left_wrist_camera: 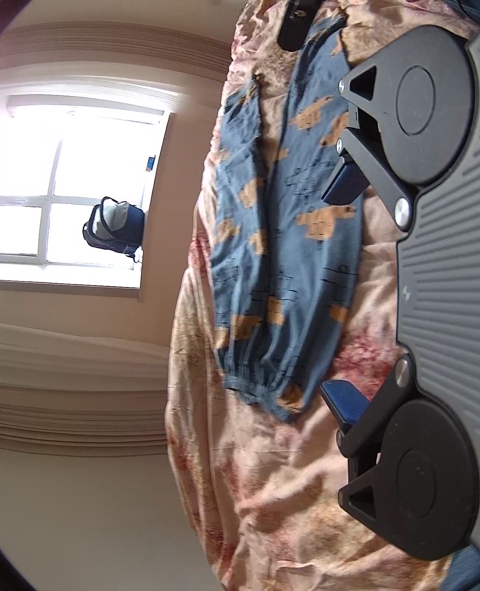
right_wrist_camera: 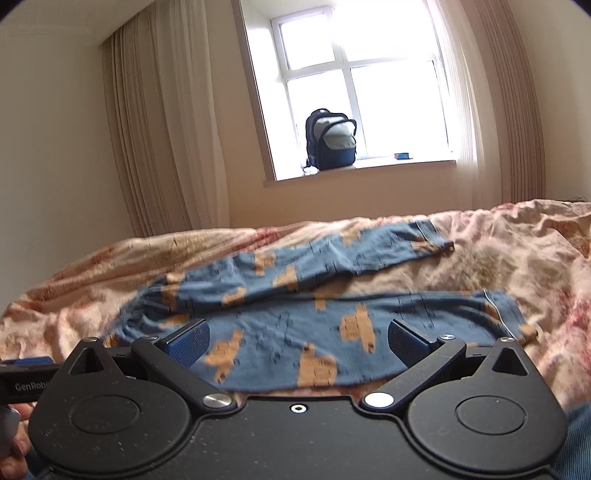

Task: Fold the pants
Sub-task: 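Move both grippers toward the waistband of the blue pants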

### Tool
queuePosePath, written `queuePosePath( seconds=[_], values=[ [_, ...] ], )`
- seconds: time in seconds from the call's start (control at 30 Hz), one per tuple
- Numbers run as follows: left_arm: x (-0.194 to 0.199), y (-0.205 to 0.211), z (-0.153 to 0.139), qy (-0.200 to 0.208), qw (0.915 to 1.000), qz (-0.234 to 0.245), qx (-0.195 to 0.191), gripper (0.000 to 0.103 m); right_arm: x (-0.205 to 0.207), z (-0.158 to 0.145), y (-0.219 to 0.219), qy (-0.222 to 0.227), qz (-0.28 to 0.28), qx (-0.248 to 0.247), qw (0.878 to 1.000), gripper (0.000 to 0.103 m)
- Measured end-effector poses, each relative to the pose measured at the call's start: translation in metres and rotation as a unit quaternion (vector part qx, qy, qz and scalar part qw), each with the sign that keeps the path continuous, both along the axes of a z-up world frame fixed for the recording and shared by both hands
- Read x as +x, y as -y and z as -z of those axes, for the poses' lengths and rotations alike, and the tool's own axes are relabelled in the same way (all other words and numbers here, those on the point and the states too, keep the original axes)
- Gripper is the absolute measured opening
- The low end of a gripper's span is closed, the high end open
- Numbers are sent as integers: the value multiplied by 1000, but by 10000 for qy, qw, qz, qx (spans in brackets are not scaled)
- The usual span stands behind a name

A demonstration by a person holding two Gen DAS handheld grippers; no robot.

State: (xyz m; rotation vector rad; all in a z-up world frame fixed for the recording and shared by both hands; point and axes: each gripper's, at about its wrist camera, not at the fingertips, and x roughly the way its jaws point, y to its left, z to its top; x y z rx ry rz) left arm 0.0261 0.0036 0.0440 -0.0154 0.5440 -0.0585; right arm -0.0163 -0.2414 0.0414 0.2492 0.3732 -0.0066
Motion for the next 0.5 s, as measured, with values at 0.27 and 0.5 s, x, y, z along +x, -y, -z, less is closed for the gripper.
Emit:
queuePosePath(
  seconds=[0.27,0.5],
  values=[
    [2,-28,-7,192,9935,-595,-956,103,31,-18,-7,844,-143,382,9956,103],
    [12,-55,-8,33,9887,-650,-1352,103,68,-19,-19,611,-612,33,9962,103]
  ],
)
